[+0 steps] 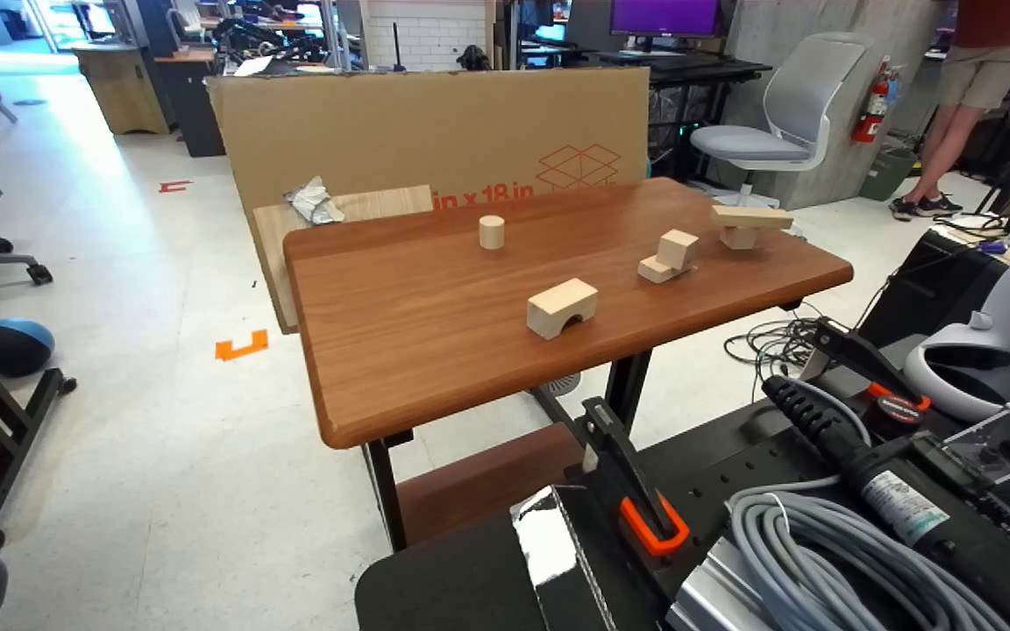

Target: Put the longer rectangular block on top of the cube

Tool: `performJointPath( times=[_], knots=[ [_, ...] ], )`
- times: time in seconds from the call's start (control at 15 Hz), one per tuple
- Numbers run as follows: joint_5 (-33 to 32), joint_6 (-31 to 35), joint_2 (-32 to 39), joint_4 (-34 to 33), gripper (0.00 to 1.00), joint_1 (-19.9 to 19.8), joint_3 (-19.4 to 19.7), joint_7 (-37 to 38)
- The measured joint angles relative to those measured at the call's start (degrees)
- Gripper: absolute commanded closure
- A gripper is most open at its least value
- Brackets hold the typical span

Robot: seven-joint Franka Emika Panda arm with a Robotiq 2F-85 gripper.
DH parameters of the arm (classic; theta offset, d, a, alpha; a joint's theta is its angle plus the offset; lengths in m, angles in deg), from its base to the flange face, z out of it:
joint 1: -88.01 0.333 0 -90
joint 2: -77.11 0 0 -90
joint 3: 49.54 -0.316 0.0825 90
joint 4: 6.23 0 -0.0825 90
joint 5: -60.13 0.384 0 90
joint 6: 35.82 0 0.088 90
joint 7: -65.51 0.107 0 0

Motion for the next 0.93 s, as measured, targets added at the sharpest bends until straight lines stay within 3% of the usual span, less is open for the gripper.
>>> performJointPath(
  times=[0.33,0.93],
  knots=[
    [-0.5,6.2,10.3,-3.1,0.00,-1.7,0.3,-13.0],
    [-1.0,21.8,20.5,-3.7,0.00,-6.7,-0.3,-32.0]
  ],
)
